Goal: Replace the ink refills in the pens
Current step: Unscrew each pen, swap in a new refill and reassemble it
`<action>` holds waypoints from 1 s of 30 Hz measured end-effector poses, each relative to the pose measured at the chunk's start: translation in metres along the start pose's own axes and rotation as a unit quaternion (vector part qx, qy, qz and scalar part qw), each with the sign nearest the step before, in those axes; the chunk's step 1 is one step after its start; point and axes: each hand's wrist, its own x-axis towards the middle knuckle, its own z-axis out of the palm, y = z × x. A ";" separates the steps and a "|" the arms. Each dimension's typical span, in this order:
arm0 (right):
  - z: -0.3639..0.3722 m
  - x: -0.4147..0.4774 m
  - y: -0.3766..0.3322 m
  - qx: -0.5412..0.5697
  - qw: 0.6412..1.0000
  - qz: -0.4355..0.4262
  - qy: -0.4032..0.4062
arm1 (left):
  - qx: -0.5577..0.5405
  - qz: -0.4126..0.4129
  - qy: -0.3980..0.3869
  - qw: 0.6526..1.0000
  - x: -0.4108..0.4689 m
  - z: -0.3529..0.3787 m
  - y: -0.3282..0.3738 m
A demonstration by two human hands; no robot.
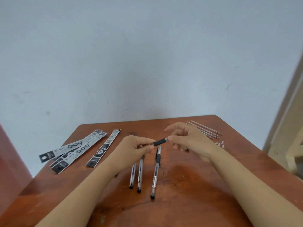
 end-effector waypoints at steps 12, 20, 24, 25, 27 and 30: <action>-0.003 0.000 0.001 -0.015 1.000 0.024 0.009 | 0.077 0.035 0.044 0.996 0.001 0.004 -0.005; 0.000 0.000 -0.001 -0.036 0.998 0.043 0.010 | 0.093 0.033 0.041 0.994 0.000 0.004 -0.003; 0.000 -0.001 -0.001 -0.040 0.999 0.019 0.007 | 0.099 0.035 0.038 0.994 0.001 0.004 -0.003; 0.000 -0.001 -0.001 -0.039 0.999 0.018 0.001 | 0.103 0.035 0.036 0.993 0.001 0.004 -0.003; 0.000 -0.002 -0.002 -0.038 0.999 0.021 -0.008 | 0.106 0.035 0.033 0.993 0.001 0.004 -0.002; 0.000 -0.003 -0.003 -0.034 0.999 0.022 -0.011 | 0.108 0.038 0.034 0.993 0.001 0.004 -0.002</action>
